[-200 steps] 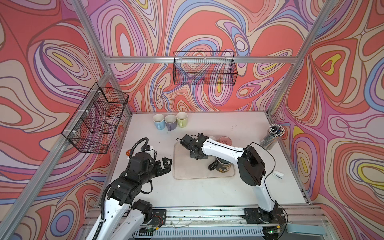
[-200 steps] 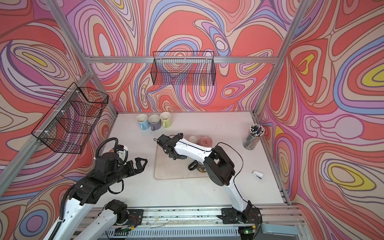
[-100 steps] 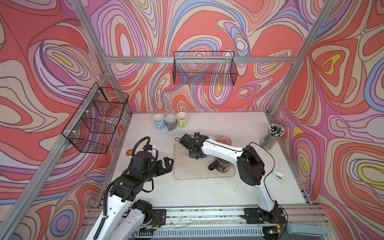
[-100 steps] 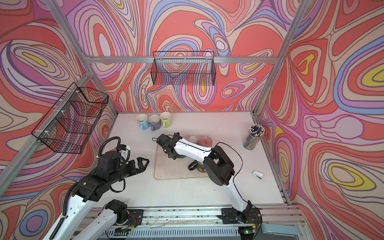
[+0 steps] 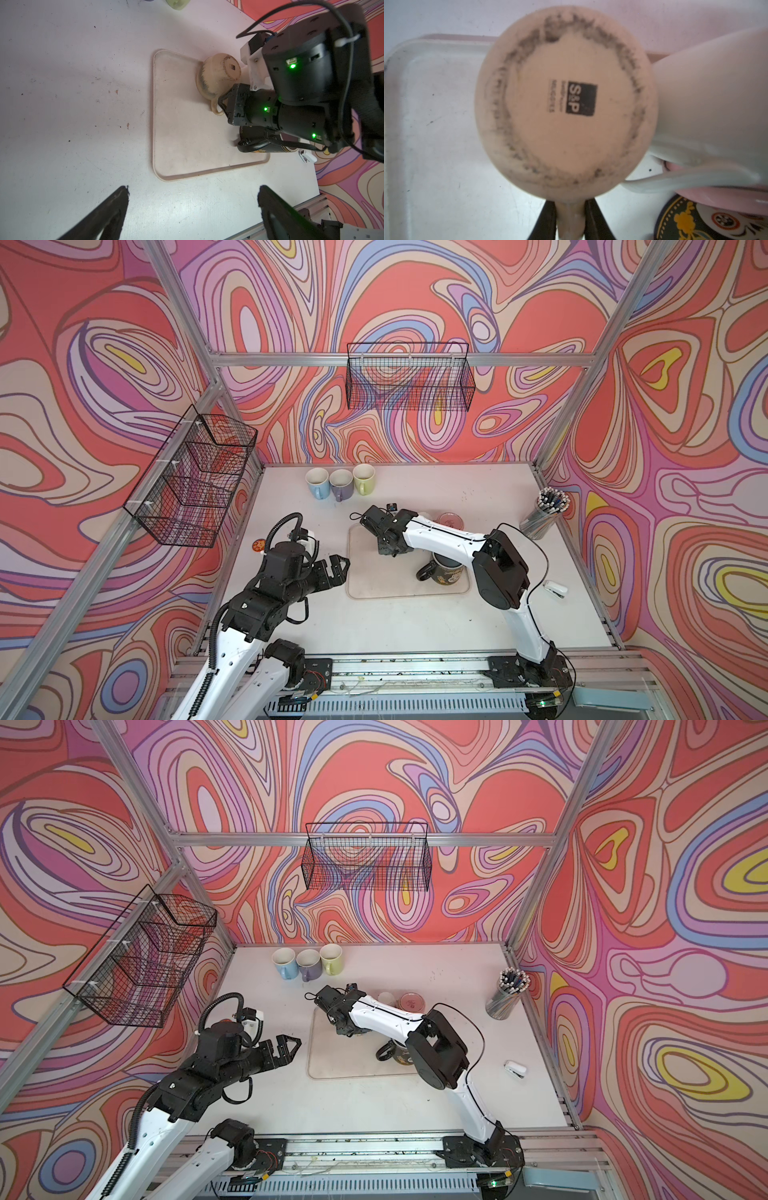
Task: Turn the mug right side up
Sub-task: 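Close right gripper on the cream mug's handle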
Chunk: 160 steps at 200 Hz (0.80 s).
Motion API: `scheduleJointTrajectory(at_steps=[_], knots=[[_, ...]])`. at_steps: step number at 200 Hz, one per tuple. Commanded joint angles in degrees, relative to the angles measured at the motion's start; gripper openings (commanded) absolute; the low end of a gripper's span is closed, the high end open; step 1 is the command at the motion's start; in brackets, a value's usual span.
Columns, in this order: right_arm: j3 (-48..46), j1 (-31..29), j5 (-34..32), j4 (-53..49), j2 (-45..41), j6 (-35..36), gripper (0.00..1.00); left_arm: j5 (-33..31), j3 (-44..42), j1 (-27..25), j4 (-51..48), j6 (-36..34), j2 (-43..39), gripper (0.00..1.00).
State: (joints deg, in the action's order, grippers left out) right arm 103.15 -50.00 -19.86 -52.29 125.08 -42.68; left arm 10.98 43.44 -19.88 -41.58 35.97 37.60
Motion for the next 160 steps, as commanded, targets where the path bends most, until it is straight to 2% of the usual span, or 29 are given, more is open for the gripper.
scheduleJointTrajectory(at_steps=[1, 22, 67, 160], knots=[[-0.7, 1.0, 0.0, 1.8, 1.1, 0.7, 0.10, 0.9, -1.0, 0.3, 1.8, -0.9, 0.5, 1.00], [-1.4, 1.3, 0.9, 2.7, 1.0, 0.8, 0.00, 1.6, -1.7, 0.3, 2.7, -1.1, 0.3, 1.00], [-3.5, 1.5, 2.5, 5.3, -1.1, 1.8, 0.00, 2.1, -2.0, 0.3, 3.2, -1.8, 0.3, 1.00], [-12.2, 2.0, 10.5, 16.8, -12.5, 6.8, 0.00, 0.2, -2.7, 0.3, 4.1, -1.9, 0.9, 0.97]])
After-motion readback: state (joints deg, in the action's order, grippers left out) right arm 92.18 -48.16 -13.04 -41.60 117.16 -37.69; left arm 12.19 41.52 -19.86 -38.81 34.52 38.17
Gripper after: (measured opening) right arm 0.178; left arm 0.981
